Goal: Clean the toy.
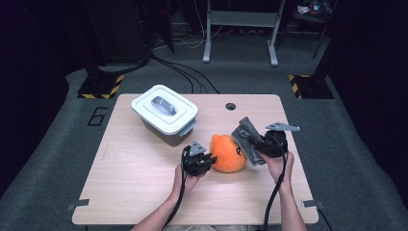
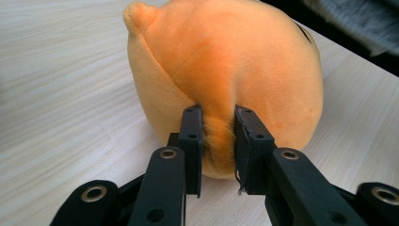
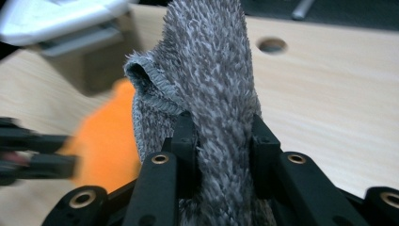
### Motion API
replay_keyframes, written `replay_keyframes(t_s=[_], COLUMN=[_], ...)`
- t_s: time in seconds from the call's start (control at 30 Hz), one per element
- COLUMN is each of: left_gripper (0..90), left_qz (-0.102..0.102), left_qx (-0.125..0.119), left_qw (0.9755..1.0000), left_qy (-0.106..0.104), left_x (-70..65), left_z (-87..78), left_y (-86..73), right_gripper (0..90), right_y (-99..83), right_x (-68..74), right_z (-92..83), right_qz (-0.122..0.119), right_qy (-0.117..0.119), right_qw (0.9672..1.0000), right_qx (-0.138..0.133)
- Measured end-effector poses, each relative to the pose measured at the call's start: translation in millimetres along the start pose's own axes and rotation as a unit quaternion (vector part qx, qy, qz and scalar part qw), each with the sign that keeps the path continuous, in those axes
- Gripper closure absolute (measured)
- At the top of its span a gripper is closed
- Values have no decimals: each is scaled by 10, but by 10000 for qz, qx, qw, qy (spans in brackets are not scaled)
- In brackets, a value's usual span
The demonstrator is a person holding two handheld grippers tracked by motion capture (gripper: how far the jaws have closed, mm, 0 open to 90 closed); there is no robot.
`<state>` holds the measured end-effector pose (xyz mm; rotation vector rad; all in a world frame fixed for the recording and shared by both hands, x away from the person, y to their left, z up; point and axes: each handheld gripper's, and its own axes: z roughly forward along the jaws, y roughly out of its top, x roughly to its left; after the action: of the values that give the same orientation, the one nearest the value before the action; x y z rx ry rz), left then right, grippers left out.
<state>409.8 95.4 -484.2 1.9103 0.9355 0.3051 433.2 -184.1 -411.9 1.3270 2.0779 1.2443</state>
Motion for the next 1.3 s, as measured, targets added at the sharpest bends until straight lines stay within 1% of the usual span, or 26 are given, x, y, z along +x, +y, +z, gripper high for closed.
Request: replay_keyframes(t_s=[0.03, 0.07, 0.1, 0.2, 0.27, 0.3, 0.43, 0.47, 0.53, 0.57, 0.6, 0.63, 0.67, 0.7, 0.87, 0.9, 1.03, 1.1, 1.2, 1.23, 1.3], left_gripper=[743, 743, 743, 742, 742, 742, 741, 741, 741, 741, 741, 741, 741, 742, 742, 742, 742, 743, 743, 743, 742], left_qz=[3, 4, 8, 8, 8, 15, 27, 29, 19, 12, 28, 33, 35, 23, -14, 5, -40, -44, -44, -78, -58], left_qx=[1, -11, -2, -7, -11, -7, 1, 3, -1, -1, -9, -9, 3, 4, 2, -3, -11, -9, 3, -14, -1], left_qw=[10000, 10000, 10000, 10000, 10000, 10000, 10000, 10000, 10000, 10000, 10000, 10000, 10000, 10000, 10000, 10000, 10000, 10000, 10000, 10000, 10000], left_qy=[3, 15, 6, 11, 11, 11, 19, 24, 33, 33, 50, 52, 45, 46, 41, 55, 34, 27, 10, 5, 7], left_x=[0, -3, -2, -2, -3, -2, -4, -5, -5, -7, -12, -13, -13, -13, -15, -12, -9, -6, -3, -5, -2], left_z=[0, 1, 0, 0, 0, -1, -1, -1, 2, 3, 4, 4, 3, 4, 8, 8, 10, 10, 9, 11, 10], left_y=[0, 0, 1, 0, 0, 0, 3, 3, 2, 2, 2, 2, 3, 2, -3, -3, -5, -4, -3, -3, -2], right_gripper=[691, 691, 691, 689, 688, 688, 686, 686, 686, 686, 687, 687, 688, 688, 688, 687, 687, 687, 686, 686, 686], right_y=[58, 89, 134, 200, 216, 218, 194, 188, 162, 154, 147, 139, 134, 133, 118, 116, 92, 73, 36, 22, -10], right_x=[79, 122, 199, 354, 440, 462, 587, 598, 647, 655, 667, 685, 697, 696, 686, 681, 619, 565, 480, 450, 385], right_z=[-5, 2, 24, 135, 228, 263, 419, 439, 484, 505, 515, 526, 525, 526, 508, 498, 461, 439, 401, 390, 369], right_qz=[-49, -122, -197, -357, -432, -470, -532, -625, -675, -753, -779, -896, -927, -989, -1064, -1036, -957, -931, -800, -769, -689], right_qy=[92, 134, 191, 313, 356, 382, 503, 512, 487, 459, 404, 270, 187, 159, 78, 71, 7, -16, -73, -82, -135], right_qw=[9999, 9998, 9996, 9988, 9982, 9979, 9965, 9959, 9953, 9948, 9946, 9939, 9938, 9932, 9926, 9928, 9938, 9942, 9953, 9956, 9960], right_qx=[-9, -12, -2, 91, 197, 216, 395, 417, 495, 514, 552, 577, 592, 598, 579, 589, 560, 546, 541, 538, 544])
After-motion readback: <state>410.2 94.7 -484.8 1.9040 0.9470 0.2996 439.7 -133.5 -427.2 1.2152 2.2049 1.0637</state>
